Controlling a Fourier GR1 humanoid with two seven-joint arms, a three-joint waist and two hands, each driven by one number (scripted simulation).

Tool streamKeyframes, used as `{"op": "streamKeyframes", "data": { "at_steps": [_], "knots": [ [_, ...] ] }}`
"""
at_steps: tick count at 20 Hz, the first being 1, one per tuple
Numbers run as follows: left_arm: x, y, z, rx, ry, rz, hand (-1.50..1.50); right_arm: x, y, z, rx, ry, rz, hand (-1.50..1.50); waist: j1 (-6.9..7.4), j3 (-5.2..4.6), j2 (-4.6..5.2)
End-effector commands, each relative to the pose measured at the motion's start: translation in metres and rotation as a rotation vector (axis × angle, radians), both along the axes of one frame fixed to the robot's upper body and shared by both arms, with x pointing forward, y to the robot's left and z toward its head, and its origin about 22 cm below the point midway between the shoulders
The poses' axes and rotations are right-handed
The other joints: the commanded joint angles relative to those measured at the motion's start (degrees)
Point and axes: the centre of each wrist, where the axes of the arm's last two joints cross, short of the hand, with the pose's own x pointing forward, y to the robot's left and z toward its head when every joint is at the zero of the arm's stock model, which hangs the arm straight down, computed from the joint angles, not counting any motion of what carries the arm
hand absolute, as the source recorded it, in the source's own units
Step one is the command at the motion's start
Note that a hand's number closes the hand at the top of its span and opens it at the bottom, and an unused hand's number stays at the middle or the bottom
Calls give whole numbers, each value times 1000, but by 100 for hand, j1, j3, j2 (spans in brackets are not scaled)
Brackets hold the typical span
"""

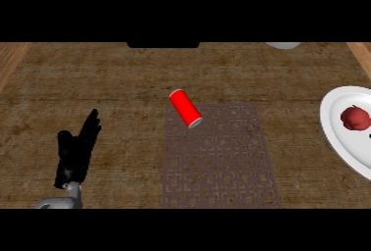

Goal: Pick the bell pepper from the placemat and place it in the plate

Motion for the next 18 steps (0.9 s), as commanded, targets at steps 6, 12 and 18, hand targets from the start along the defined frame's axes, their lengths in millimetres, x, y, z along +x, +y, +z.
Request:
{"op": "streamKeyframes", "data": {
  "at_steps": [6, 12, 18],
  "knots": [
    [-5, 7, -3, 7, 6, 5, 0, -28, -39, 7, 477, -303, -57, -150, -31, -5, -6],
    [-3, 2, -7, 19, 4, -14, 0, -51, -57, 3, 522, -293, -14, -150, 33, -4, 10],
    [3, -5, 6, -6, 0, 0, 0, -75, -62, -25, 530, -328, 32, -150, 50, 3, 22]
  ]
}}
